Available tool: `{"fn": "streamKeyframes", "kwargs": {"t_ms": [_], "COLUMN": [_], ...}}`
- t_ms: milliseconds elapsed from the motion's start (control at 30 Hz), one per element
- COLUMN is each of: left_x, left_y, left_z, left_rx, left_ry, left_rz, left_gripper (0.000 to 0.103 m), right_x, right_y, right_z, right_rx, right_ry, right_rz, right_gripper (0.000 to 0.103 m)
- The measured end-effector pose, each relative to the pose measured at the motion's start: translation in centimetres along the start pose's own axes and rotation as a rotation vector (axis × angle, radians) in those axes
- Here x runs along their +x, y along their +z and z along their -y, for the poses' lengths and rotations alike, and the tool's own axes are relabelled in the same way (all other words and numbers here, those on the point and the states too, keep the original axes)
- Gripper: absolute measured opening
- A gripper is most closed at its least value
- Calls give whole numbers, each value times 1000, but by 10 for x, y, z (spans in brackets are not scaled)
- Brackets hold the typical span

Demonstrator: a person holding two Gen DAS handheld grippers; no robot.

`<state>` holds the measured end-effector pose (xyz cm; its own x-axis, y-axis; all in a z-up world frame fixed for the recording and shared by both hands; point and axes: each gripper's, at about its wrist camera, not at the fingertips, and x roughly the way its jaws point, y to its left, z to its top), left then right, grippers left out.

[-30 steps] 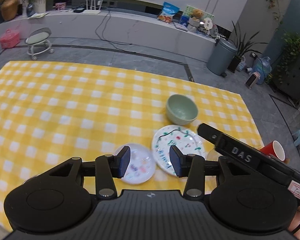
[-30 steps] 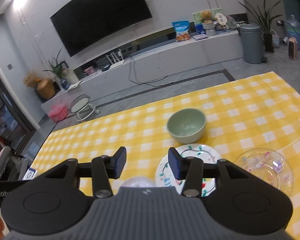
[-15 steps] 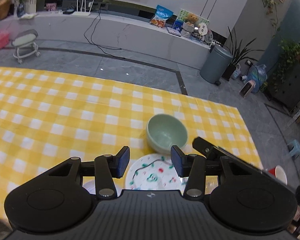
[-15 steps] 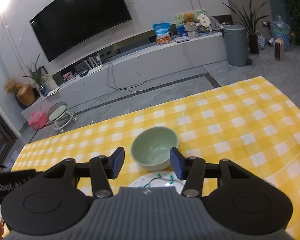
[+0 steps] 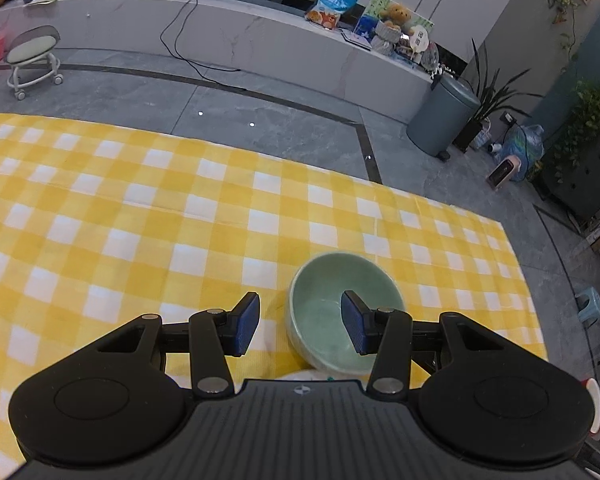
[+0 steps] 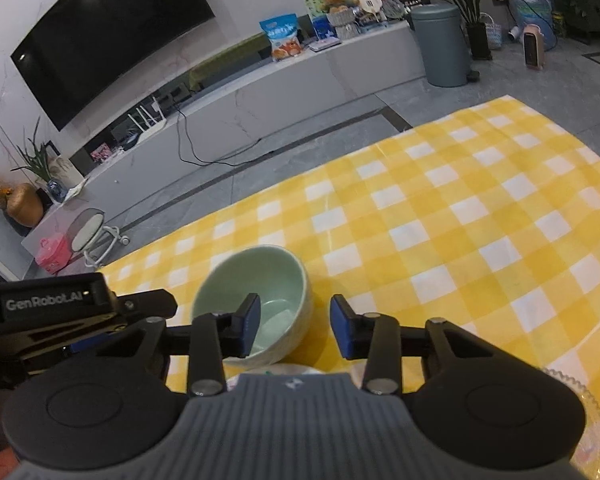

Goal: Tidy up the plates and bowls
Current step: 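Move both grippers to the pale green ceramic bowl rim, then close both grippers on the green bowl rim and lift it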

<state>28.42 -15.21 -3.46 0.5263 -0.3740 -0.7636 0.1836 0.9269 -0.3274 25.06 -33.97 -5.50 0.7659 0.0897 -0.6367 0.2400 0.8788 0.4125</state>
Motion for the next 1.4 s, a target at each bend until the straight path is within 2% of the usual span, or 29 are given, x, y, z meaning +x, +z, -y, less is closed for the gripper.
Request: {"fn": "streamKeyframes", "kwargs": {"t_ms": [167, 300, 467, 567, 700, 833, 1033, 1133, 1300, 1400], "left_x": [20, 32, 42, 45, 47, 47, 41, 33, 6, -16], "left_y": [2, 1, 2, 1, 1, -1, -3, -5, -2, -1], "left_z": [-2, -4, -1, 1, 4, 9, 9, 9, 2, -6], "left_rx": [13, 16, 33, 46, 64, 87, 80, 76, 23, -8], "left_ry": [14, 5, 13, 19, 18, 47, 46, 56, 49, 76], "left_rz": [-35, -59, -76, -82, -85, -76, -69, -67, -51, -51], "left_gripper": [53, 49, 38, 31, 19, 10, 7, 7, 7, 7], "right_x": [14, 22, 25, 27, 27, 27, 23, 14, 0, -12], "right_y": [1, -2, -5, -5, -6, -5, -4, -2, 2, 3], "right_z": [3, 6, 5, 2, 1, 5, 10, 6, -3, -13], "right_rx": [11, 20, 24, 13, 6, 46, 93, 88, 79, 79], "right_ry": [2, 6, 24, 21, 13, 17, 7, 16, 38, 77], "right_rz": [-29, -52, -61, -59, -49, -53, -48, -19, -26, -35], "right_gripper": [29, 25, 24, 20, 18, 16, 9, 9, 8, 8]}}
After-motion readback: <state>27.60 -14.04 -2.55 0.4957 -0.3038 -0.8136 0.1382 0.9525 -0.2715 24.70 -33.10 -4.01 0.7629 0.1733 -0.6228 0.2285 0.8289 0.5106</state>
